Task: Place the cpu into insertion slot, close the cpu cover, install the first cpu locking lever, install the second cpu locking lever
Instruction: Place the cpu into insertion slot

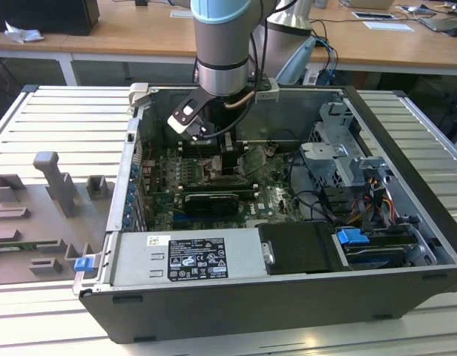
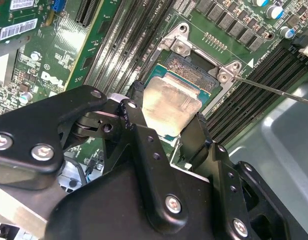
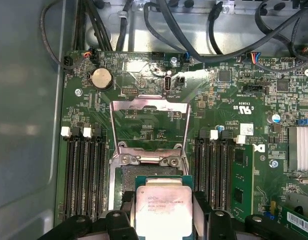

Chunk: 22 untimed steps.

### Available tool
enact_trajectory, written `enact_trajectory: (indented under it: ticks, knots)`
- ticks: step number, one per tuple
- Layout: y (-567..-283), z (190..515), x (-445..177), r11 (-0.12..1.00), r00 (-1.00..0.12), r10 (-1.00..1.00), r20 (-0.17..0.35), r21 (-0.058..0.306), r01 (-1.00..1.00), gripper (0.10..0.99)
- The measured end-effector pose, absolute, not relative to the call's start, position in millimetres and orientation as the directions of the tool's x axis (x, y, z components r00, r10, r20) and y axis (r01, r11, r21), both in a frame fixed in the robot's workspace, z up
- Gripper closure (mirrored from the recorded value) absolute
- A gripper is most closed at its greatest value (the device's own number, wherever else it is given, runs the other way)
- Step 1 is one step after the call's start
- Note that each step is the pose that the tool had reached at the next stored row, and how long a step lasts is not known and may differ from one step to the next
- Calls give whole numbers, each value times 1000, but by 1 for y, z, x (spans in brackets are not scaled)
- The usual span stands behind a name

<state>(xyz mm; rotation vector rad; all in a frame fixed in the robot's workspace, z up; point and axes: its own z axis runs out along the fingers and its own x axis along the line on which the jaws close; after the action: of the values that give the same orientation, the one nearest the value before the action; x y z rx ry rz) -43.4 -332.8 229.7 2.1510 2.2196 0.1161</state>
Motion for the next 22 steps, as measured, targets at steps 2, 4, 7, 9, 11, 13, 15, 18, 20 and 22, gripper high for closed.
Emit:
enact_trajectory:
  ticks: [2, 4, 7, 9, 11, 13, 15, 18, 20, 22]
  knots:
    - [-332, 229, -43, 30, -32, 999, 18, 88, 996, 545]
    - [-330, 229, -43, 30, -32, 999, 17, 88, 996, 545]
    - [-327, 226, -43, 30, -32, 999, 18, 88, 996, 545]
    - [-326, 223, -43, 30, -32, 999, 19, 88, 996, 545]
    - [-326, 219, -44, 30, -31, 999, 19, 88, 996, 545]
    - [-325, 216, -46, 14, -16, 1000, 19, 87, 996, 545]
    - [-325, 214, -46, 5, -6, 1000, 19, 87, 996, 545]
    - [-324, 209, -46, 4, -6, 1000, 19, 86, 996, 545]
    - [-323, 207, -46, 4, -6, 1000, 19, 85, 996, 545]
    - [-323, 206, -46, 3, -5, 1000, 19, 85, 996, 545]
